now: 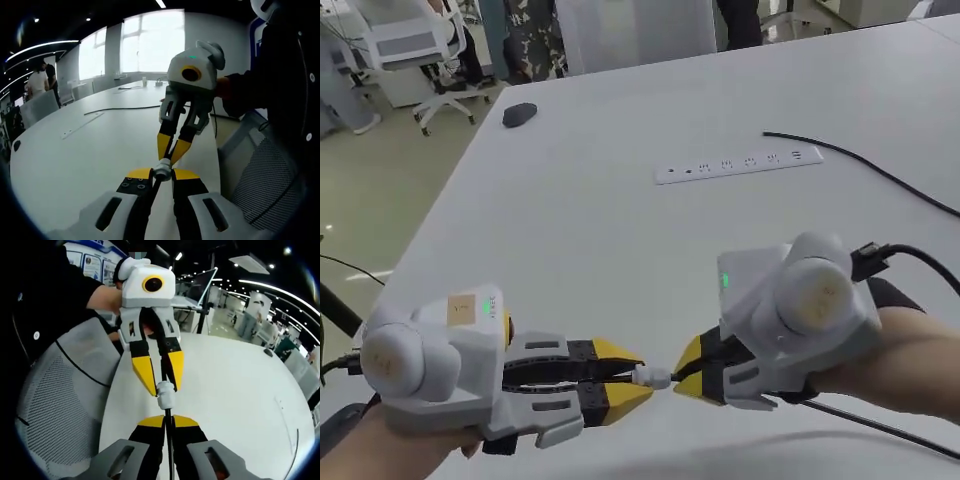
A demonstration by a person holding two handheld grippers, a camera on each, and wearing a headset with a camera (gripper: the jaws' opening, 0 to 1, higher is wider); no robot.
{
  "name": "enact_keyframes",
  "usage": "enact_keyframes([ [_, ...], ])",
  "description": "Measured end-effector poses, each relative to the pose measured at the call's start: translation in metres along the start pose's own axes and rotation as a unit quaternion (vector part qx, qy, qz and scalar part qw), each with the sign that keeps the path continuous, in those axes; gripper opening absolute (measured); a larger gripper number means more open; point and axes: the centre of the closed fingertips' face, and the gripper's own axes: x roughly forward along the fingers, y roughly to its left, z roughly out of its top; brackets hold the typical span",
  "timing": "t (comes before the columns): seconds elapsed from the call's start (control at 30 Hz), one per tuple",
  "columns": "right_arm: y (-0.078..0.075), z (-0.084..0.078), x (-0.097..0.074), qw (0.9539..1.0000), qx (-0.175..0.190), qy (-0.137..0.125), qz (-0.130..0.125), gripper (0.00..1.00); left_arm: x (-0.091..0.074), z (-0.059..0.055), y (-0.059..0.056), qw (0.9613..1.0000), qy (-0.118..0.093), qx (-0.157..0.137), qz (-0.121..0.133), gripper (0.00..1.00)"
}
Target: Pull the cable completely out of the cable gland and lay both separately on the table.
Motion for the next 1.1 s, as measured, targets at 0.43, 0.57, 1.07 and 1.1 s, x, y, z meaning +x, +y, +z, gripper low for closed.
enact_keyframes([
  [0.43,0.004,-0.010,-0.004,0.9998,-0.001,0.018,0.000,0.00,-0.010,-0.004,-0.002,0.9999,-0.006,-0.006,0.007,0.15],
  [0.57,0.004,-0.017,-0.006,0.9994,-0.006,0.033,-0.003,0.00,-0.020,-0.008,-0.001,0.9998,0.000,-0.007,0.020,0.15],
  [1.07,0.009,-0.017,-0.009,0.9984,-0.003,0.056,-0.011,0.00,-0.071,-0.020,-0.011,0.9958,-0.023,-0.037,0.081,0.15],
  [1.1,0.009,-0.017,-0.008,0.9983,-0.003,0.057,-0.010,0.00,-0.077,-0.023,-0.013,0.9953,-0.021,-0.037,0.087,0.15],
])
